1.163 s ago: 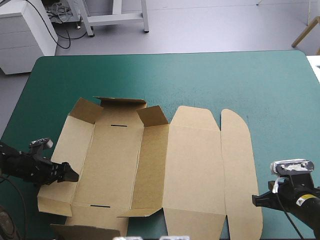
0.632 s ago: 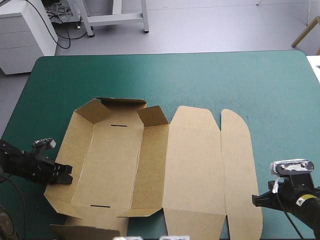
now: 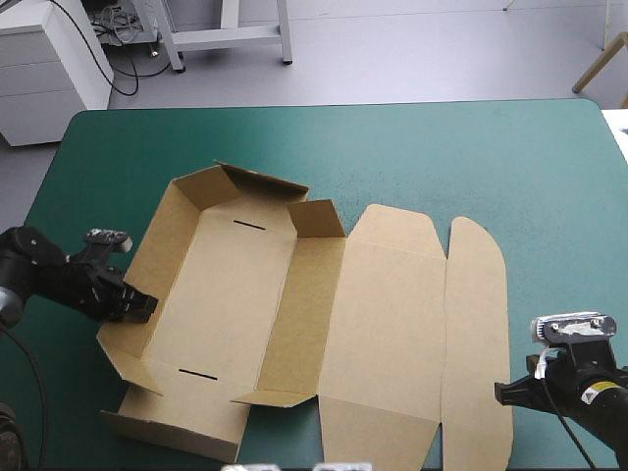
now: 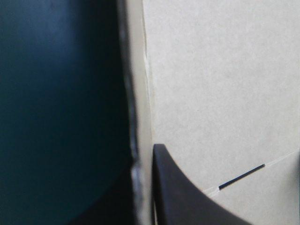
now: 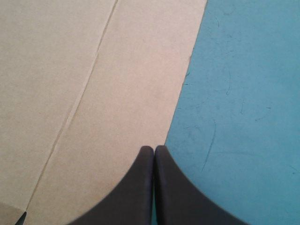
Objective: Fold the box
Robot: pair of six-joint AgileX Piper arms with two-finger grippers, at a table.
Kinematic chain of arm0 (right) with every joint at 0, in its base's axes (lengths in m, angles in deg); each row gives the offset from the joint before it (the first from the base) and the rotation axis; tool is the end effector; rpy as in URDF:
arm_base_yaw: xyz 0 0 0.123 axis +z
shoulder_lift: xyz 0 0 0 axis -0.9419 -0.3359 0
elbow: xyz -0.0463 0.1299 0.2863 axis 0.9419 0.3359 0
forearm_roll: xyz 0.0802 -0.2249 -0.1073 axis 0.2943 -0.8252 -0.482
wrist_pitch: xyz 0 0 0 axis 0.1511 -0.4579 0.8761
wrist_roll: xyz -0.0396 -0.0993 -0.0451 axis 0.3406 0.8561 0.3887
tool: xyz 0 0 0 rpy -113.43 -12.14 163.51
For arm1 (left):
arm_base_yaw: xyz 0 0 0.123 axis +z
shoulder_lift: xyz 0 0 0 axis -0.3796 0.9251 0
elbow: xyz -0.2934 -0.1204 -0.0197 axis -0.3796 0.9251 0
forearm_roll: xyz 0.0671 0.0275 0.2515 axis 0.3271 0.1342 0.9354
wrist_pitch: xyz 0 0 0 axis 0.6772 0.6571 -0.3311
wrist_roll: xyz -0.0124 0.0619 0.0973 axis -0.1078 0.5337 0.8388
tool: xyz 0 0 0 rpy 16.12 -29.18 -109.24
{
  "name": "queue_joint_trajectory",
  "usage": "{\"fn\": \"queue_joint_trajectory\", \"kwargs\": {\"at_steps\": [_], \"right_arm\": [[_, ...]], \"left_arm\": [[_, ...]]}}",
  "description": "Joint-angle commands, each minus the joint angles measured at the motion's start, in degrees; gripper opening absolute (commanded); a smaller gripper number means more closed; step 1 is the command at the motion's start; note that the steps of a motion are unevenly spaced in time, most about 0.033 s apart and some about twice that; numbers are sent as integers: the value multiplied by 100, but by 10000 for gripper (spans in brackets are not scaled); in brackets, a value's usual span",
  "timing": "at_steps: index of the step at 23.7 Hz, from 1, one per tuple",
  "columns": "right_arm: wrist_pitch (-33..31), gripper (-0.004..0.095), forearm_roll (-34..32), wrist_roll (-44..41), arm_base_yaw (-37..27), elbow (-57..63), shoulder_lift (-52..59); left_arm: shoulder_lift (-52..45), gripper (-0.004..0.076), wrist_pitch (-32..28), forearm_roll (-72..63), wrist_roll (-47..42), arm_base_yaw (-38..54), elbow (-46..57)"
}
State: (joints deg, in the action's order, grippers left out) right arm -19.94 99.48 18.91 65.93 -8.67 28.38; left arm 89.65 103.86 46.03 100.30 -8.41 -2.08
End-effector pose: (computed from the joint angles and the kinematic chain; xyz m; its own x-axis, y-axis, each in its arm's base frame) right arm 0.0745 0.0115 0.2812 -0.7384 -0.0904 -0.6683 -0.1324 0.9911 0.0122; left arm 0.2441 0.0161 0.2708 -0.9483 0.2085 -0.2393 0.2752 0.9157 -0.2928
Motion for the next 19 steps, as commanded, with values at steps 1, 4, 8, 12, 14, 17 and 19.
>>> {"fn": "queue_joint_trajectory", "kwargs": {"at_steps": [1, 4, 8, 12, 14, 17, 19], "right_arm": [[291, -19, 82, 47, -36, -149, -45], [291, -20, 82, 47, -36, -149, -45], [291, -19, 82, 61, -36, -149, -45], [291, -20, 82, 61, -36, -149, -45], [291, -19, 82, 61, -36, -149, -45], [291, -19, 82, 61, -36, -149, -45], [291, -19, 82, 61, -36, -149, -45]], "left_arm": [[-173, -10, -154, 345, -340, -757, -744], [-79, -10, -711, 1339, -744, -1806, -1414], [269, -10, -1466, 2622, -817, -3018, -2118], [548, -10, -2369, 3578, -805, -3923, -2415], [602, -10, -2735, 4079, -778, -4252, -2428], [706, -10, -3341, 5025, -775, -4899, -2428], [757, -10, -3575, 5326, -775, -5178, -2428]]}}
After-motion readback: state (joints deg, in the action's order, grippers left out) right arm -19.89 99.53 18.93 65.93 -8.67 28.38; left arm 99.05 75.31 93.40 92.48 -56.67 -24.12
